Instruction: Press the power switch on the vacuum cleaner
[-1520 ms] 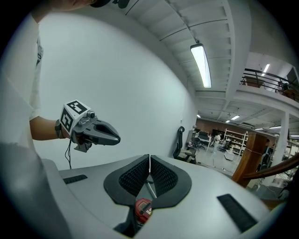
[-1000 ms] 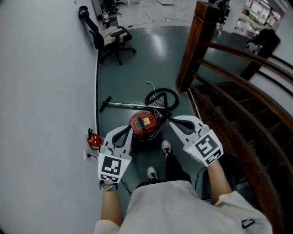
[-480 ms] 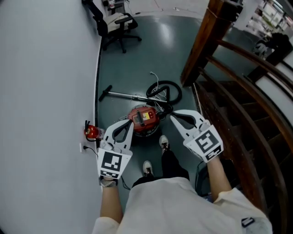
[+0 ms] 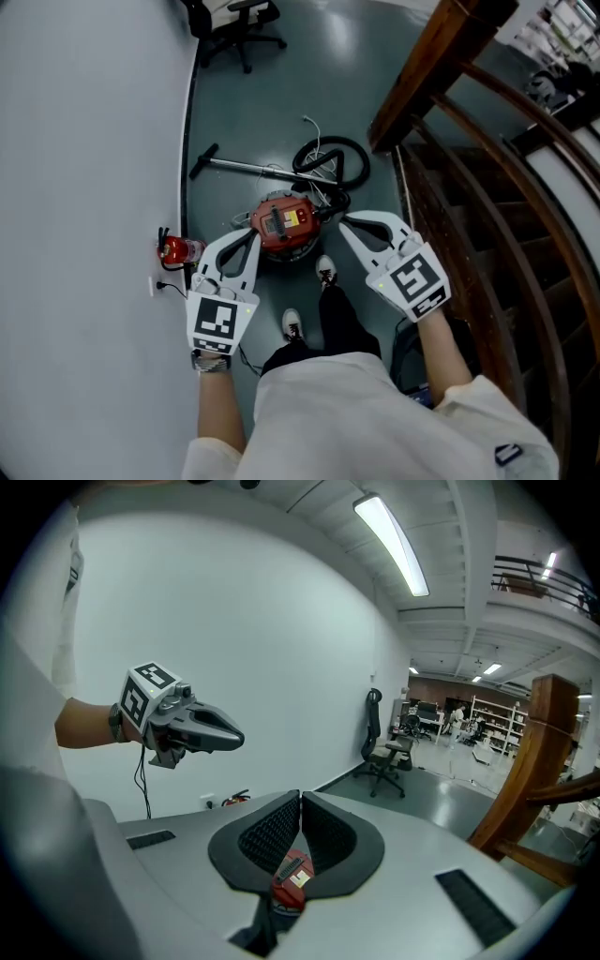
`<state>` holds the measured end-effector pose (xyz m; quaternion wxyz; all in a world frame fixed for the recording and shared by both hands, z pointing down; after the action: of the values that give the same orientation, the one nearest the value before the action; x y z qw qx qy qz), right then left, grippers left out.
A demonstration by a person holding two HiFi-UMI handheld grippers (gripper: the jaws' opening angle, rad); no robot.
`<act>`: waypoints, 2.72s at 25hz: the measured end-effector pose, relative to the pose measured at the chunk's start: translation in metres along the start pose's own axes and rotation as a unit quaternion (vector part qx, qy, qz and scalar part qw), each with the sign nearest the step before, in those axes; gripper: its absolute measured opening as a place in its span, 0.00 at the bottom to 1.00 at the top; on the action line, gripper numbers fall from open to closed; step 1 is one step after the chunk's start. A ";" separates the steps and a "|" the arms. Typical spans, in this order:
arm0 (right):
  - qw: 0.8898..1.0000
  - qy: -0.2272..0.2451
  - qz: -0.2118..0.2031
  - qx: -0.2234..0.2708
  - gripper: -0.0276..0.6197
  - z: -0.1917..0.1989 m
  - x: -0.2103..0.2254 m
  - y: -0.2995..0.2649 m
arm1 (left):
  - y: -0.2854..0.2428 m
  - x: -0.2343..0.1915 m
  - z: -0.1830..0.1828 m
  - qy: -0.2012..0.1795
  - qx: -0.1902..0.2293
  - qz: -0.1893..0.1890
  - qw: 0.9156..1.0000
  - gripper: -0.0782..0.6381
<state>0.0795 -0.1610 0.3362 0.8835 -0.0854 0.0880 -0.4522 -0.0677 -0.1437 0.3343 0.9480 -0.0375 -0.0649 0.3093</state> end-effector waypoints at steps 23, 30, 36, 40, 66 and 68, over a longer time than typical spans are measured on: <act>0.997 -0.019 -0.049 -0.062 0.09 0.089 0.037 -0.086 | -0.057 -0.037 0.081 0.008 -0.039 0.017 0.999 0.11; 0.994 -0.008 -0.060 -0.088 0.09 0.132 0.040 -0.118 | -0.067 -0.048 0.119 0.041 -0.046 0.000 0.998 0.11; 0.992 -0.016 -0.065 -0.105 0.09 0.169 0.043 -0.136 | -0.069 -0.053 0.142 0.064 -0.058 -0.014 0.996 0.11; 0.990 -0.028 -0.073 -0.119 0.09 0.196 0.043 -0.142 | -0.066 -0.052 0.158 0.075 -0.067 -0.020 0.995 0.11; 0.949 0.005 -0.172 -0.263 0.09 0.366 0.036 -0.193 | -0.061 -0.042 0.238 0.107 -0.126 -0.026 0.986 0.11; 0.945 0.009 -0.179 -0.272 0.09 0.380 0.036 -0.198 | -0.060 -0.041 0.246 0.112 -0.133 -0.032 0.984 0.11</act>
<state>0.0335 -0.2773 0.7472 0.7300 -0.3328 0.1987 -0.5628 -0.1018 -0.2086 0.5804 0.9454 -0.1951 0.0002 0.2611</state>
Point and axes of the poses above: the fingertips, and each gripper's own axes: y backward along the fingers, x to its right, z out of its underside, the point moved 1 cm from there along y, backward along the fingers, and after that the axes turned 15 degrees about x, right-handed, at the moved point
